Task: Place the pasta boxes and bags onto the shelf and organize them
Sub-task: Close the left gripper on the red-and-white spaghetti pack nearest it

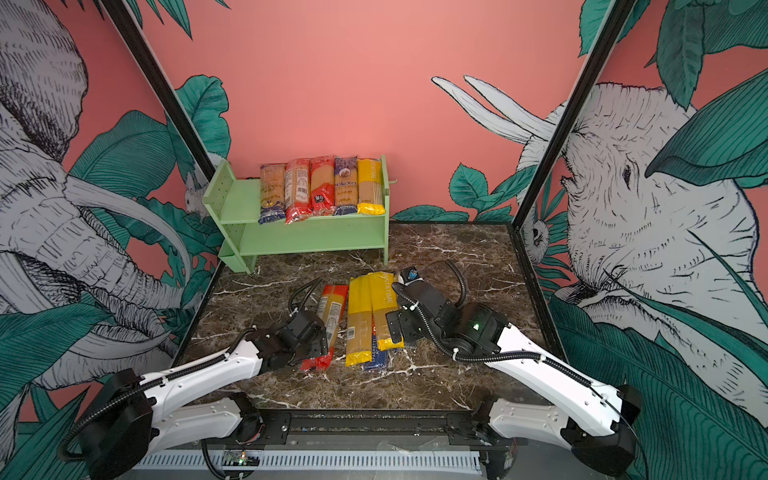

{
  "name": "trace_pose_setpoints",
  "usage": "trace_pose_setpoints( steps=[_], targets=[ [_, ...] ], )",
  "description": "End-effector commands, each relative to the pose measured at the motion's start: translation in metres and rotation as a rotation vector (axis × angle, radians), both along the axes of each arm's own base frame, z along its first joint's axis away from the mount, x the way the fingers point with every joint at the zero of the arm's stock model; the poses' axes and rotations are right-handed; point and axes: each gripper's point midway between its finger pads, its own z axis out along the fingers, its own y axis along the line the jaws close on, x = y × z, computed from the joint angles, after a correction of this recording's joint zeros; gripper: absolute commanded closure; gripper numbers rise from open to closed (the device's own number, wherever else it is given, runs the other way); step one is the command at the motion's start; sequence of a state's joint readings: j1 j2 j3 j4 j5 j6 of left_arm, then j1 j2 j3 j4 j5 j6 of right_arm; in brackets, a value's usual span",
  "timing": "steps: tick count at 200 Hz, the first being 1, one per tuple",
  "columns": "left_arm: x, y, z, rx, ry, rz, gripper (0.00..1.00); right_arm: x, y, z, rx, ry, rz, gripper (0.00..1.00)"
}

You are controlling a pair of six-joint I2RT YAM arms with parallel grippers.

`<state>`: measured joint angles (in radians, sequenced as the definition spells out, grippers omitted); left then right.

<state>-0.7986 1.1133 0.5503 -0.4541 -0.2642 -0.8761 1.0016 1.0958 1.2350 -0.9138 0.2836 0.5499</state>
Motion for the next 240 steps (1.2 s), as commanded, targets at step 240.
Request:
trace_pose_setpoints(
  steps=[240],
  targets=[
    [0.011, -0.025, -0.067, 0.046, 0.020, -0.115, 0.05, 0.006, 0.010, -0.004, -0.022, 0.010, -0.002, 0.01]
  ],
)
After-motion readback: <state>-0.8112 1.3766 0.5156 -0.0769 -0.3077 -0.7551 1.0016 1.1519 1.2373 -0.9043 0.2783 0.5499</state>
